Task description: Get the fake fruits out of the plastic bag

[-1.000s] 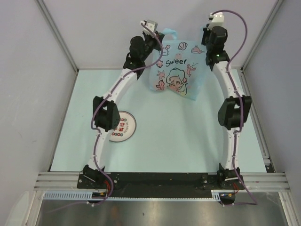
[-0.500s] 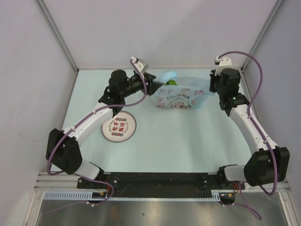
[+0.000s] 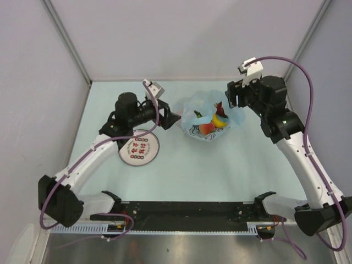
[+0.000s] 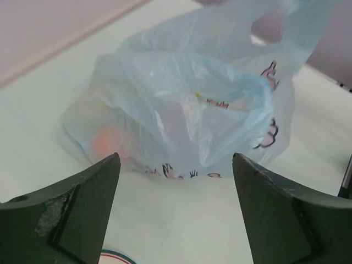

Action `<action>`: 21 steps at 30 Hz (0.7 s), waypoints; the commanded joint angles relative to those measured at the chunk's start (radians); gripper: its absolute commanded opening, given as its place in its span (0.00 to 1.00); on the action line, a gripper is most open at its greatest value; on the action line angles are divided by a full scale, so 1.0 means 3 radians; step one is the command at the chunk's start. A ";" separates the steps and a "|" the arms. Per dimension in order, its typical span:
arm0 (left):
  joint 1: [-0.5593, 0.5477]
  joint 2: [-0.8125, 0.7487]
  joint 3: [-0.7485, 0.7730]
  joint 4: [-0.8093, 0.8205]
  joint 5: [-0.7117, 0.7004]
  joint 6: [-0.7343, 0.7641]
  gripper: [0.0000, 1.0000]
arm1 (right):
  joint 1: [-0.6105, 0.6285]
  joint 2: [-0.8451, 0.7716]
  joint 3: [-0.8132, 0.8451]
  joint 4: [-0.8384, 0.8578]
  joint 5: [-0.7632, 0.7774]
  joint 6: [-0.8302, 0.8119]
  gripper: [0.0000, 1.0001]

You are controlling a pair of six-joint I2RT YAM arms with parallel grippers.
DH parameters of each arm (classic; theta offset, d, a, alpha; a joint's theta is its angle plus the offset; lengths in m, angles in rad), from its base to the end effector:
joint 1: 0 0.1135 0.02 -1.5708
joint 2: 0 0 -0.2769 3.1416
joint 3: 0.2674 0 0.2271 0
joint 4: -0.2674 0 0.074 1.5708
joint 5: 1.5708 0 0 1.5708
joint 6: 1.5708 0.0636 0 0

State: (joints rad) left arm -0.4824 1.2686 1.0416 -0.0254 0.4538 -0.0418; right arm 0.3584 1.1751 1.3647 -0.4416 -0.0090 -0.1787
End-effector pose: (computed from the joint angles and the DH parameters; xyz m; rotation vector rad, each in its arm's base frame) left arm 0.2453 -0.1599 0.3543 0.7227 1.7222 -0.7791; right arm 0.2342 0.0883 0.4349 -0.4903 1.7578 0.1351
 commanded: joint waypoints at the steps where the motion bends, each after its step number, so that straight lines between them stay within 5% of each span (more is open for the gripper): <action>1: -0.0008 -0.0286 0.0194 0.0013 0.0297 0.0276 0.92 | 0.0089 0.0137 0.0094 0.0111 -0.0026 -0.0171 0.71; 5: -0.0084 -0.0133 0.0444 -0.0084 0.0517 0.0573 0.95 | 0.0094 0.0291 0.0094 0.0224 -0.0306 -0.0222 0.61; 9: -0.0294 0.0091 0.0659 -0.0421 0.0447 0.1562 0.95 | 0.0068 0.0414 0.0058 -0.0066 -0.0517 -0.0110 0.45; 15: -0.0452 0.0638 0.1548 -0.1243 0.0543 0.2118 0.97 | 0.0022 0.0312 -0.0253 -0.0067 -0.0727 0.0222 0.49; 21: -0.0866 0.1119 0.1999 -0.1561 0.0497 0.2541 0.97 | -0.0182 0.0281 -0.0509 0.0020 -0.0287 0.0416 0.50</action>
State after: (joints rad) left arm -0.6582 1.5482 1.5589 -0.3660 0.5789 0.5564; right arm 0.3618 1.2961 1.2419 -0.4561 -0.1612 -0.1223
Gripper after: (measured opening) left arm 0.972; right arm 0.500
